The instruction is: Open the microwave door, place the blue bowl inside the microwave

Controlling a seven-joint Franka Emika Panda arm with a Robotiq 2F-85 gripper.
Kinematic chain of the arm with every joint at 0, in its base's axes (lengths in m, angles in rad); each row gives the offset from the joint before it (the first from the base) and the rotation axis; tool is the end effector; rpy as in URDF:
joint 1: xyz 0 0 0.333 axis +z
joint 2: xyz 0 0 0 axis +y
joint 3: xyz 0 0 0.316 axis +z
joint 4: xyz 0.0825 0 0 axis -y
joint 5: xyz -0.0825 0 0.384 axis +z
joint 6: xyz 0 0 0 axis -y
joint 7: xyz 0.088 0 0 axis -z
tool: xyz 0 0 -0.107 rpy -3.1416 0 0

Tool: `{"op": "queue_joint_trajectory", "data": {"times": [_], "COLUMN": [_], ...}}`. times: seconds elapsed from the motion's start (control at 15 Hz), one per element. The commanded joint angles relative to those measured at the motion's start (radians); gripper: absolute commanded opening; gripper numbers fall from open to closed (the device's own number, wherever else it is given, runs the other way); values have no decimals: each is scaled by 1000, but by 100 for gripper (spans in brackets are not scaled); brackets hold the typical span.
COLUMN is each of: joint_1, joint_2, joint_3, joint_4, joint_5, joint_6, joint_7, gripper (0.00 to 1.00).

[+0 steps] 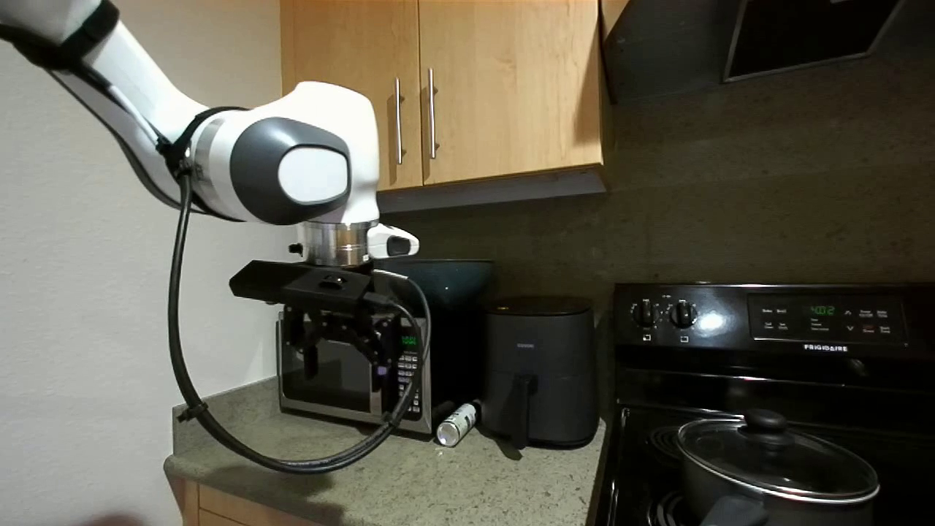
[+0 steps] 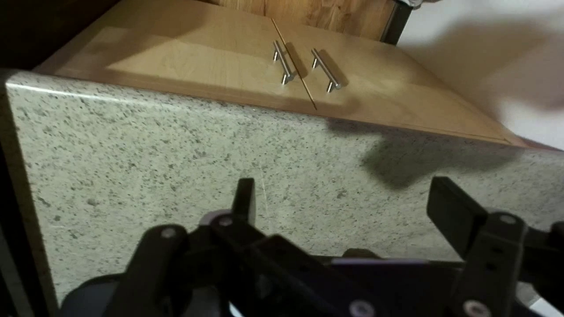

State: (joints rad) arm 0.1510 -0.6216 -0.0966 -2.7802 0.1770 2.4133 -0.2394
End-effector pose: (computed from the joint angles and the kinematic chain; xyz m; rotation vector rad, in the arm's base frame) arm 0.3600 0.0227 0.4115 -2.9351 -0.2754 -0.3915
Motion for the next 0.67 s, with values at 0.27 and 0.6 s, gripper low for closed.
{"op": "queue_joint_trajectory", "data": {"times": [0.27, 0.6], "joint_1": [124, 133], "joint_2": [43, 64], "joint_3": [126, 141], "joint_4": [10, 20], "joint_5": [-2, -3], "joint_6": [67, 81], "joint_7": [15, 15], "gripper": [100, 100]}}
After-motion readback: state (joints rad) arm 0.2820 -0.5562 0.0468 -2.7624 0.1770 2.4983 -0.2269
